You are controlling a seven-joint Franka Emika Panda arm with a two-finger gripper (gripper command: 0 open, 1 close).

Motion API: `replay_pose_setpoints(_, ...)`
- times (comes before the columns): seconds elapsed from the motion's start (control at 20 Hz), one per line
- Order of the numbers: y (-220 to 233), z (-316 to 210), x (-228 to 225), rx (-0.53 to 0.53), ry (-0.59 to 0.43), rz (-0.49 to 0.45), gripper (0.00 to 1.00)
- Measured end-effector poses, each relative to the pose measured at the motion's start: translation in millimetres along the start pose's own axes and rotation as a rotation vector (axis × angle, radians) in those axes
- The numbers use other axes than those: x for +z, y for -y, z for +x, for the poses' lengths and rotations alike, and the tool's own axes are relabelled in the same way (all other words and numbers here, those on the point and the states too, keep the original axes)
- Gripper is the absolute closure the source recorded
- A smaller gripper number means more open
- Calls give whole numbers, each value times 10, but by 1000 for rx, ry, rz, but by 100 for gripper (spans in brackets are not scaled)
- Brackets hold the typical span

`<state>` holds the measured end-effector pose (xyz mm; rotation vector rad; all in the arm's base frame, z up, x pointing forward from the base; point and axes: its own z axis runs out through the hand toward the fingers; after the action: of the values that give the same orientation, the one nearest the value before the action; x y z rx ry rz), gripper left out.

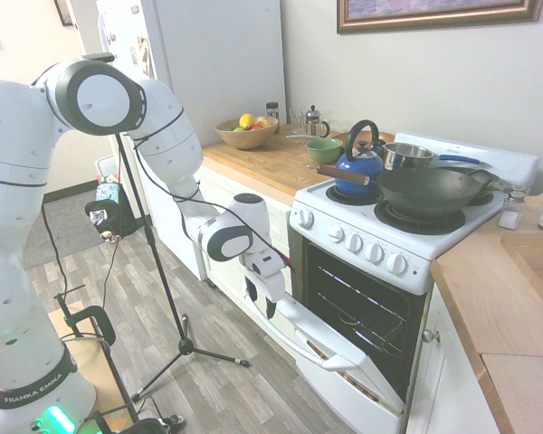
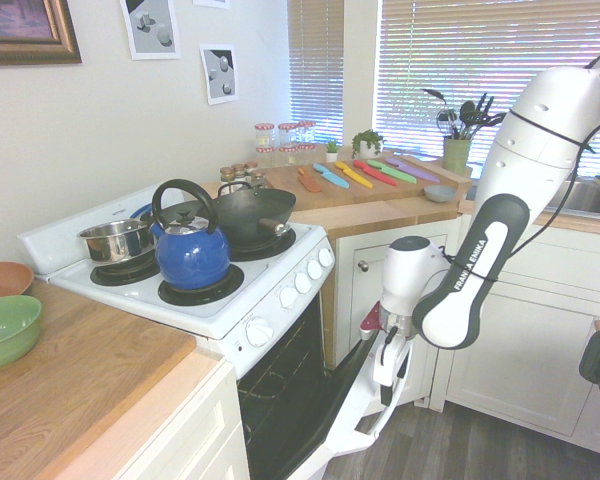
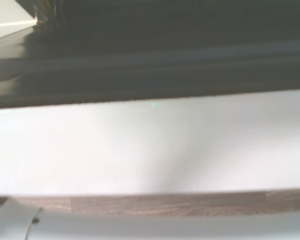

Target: Close the oven

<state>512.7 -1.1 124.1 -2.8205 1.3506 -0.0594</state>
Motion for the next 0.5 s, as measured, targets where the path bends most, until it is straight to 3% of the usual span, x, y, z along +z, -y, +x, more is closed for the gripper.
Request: replay_pose_setpoints(0.5,202,202,175,-18,-25,32,0)
